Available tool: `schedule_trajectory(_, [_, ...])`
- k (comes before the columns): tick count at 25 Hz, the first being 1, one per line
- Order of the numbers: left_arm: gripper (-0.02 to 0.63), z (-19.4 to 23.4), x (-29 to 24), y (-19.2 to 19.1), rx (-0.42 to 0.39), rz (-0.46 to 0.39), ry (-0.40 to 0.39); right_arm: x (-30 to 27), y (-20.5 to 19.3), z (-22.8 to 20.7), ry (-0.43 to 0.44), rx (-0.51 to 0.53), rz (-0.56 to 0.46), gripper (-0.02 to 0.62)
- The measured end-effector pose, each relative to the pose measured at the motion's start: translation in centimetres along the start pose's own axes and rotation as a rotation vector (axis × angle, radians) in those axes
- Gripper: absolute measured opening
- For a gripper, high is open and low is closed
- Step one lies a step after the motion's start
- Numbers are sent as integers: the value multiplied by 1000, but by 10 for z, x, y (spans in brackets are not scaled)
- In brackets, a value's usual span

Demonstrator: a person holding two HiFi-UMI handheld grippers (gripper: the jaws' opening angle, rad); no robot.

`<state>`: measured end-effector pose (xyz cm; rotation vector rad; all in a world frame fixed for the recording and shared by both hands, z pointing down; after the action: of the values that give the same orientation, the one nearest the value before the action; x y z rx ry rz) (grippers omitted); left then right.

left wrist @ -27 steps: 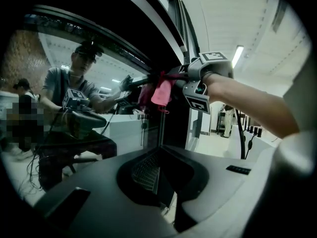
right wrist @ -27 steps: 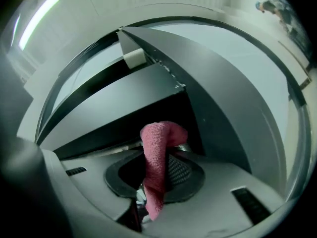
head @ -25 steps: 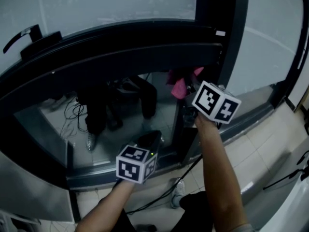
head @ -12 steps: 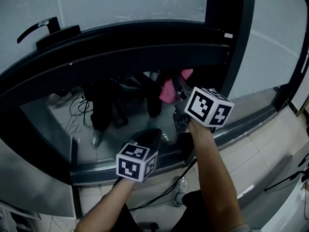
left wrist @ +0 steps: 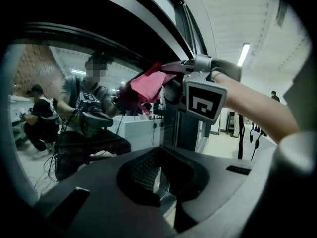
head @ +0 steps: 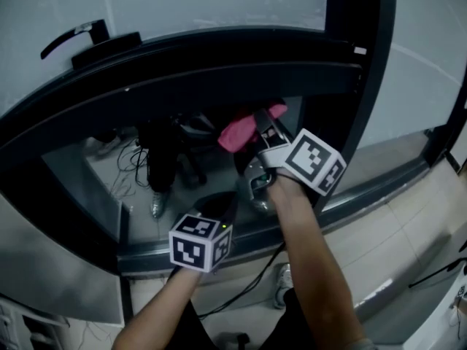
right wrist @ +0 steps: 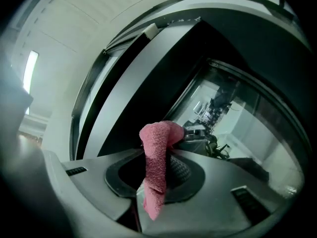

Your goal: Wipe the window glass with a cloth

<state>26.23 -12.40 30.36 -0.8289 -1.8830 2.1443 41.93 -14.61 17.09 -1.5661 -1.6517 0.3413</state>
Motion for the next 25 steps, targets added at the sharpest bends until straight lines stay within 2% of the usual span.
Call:
schedule_trajectory(8, [2, 17, 1, -19, -2, 54, 45, 11, -14, -24, -97, -39, -55, 63])
schedule_trajectory(13, [2, 16, -5, -35, 5, 79, 50, 26, -38, -49, -156, -64, -27, 61])
schedule_trajectory(25, [2, 15, -18, -99, 47, 182, 57, 62, -94, -104, -253, -6, 48, 63])
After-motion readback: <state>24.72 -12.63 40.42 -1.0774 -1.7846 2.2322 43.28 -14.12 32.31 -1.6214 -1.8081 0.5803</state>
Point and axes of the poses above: the fingertips, and each gripper's own axes: x backward along the fingers, z to its left, y out of its top, the point moved 6 cm from there along x, backward along the fingers, and after that the axes turned 1 degree about x, right-handed, at the moved point
